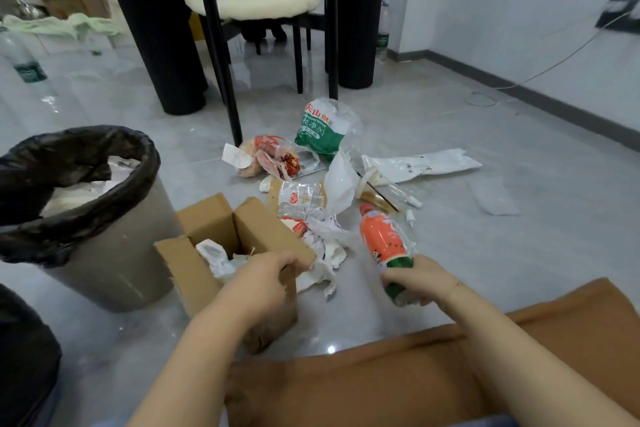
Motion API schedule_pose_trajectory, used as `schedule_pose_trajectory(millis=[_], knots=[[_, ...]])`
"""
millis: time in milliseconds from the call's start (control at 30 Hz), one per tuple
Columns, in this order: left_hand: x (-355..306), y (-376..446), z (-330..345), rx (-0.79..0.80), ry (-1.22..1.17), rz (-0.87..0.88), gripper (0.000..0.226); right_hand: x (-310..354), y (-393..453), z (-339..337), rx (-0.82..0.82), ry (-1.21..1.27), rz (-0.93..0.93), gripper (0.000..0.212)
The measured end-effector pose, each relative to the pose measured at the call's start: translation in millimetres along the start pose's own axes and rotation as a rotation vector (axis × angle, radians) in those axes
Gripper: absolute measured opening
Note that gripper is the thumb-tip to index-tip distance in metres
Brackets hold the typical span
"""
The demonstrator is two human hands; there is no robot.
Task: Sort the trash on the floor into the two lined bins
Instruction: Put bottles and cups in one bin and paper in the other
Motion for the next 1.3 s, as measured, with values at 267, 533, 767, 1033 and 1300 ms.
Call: schedule_pose_trajectory(millis=[267, 533, 767, 1033, 1300], knots=[[-30.0, -6.4, -11.0, -0.157, -0.690, 0.021, 0.053, 26.5, -52.8, 14.2, 0.005, 0.229, -0.323, 0.052], [-35.3, -19.9, -16.4, -0.198, -1.332, -0.012, 0.059, 80.5, -85.2, 57.4, -0.154, -0.036, -0.817, 0.082], [41.1, -86.1, -96.5, -0.677, -1.330, -0.037, 0.053, 151.7, -106.1, 123.8, -0.027, 0.209, -0.969, 0.048], [167.0, -182.3, -163.8, -1.134, -1.027, -0.196, 0.064, 222.3, -127.4, 223.5, 0.155, 0.148, -1.093, 0.030], [265.0, -223.9, -203.4, -1.029, -0.723, -0.507, 0.092, 238.0, -129.0, 277.4, 0.258, -0.152, -1.230, 0.028]])
Point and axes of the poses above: each hand's wrist, its own y-axis towards the middle knuckle, its own z-axis out of the palm, x = y × z, the point moved 3 cm from there along y, towards the middle knuckle, and after that the axes turned 6 degrees about -z, right-handed, at the moved point
